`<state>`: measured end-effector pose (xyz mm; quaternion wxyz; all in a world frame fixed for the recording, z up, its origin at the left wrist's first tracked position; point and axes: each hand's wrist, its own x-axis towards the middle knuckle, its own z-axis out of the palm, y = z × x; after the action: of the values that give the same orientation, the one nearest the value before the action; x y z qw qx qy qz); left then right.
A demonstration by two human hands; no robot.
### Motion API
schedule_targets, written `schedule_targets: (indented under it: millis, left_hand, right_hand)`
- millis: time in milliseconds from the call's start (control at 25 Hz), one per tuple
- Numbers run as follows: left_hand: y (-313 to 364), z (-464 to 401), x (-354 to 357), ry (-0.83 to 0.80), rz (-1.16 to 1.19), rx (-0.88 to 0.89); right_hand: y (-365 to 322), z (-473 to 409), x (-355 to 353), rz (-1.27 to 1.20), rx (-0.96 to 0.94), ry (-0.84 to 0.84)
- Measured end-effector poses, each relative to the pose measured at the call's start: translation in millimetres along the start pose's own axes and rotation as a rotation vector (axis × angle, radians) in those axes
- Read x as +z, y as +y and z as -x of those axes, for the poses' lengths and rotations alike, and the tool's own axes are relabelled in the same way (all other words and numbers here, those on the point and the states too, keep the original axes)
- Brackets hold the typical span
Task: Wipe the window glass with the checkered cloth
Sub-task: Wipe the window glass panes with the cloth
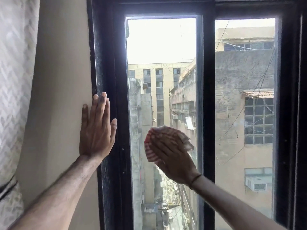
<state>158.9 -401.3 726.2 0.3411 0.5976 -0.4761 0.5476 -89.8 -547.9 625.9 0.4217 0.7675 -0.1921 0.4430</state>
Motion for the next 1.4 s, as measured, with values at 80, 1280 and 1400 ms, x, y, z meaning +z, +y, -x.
schedule_targets:
  millis: [80,1280,1400]
  left_hand:
    - [3,1,-2,-0.011,0.012,-0.008]
    - [-2,5,11,0.067,0.001,0.005]
    - [-8,5,12,0.062,0.048,0.02]
  right_hand:
    - [24,28,-13,0.056,0.034,0.008]
    - [5,-87,5,-0.136,0.381,0.317]
    - [-23,-47,5,-0.128,0.051,0.205]
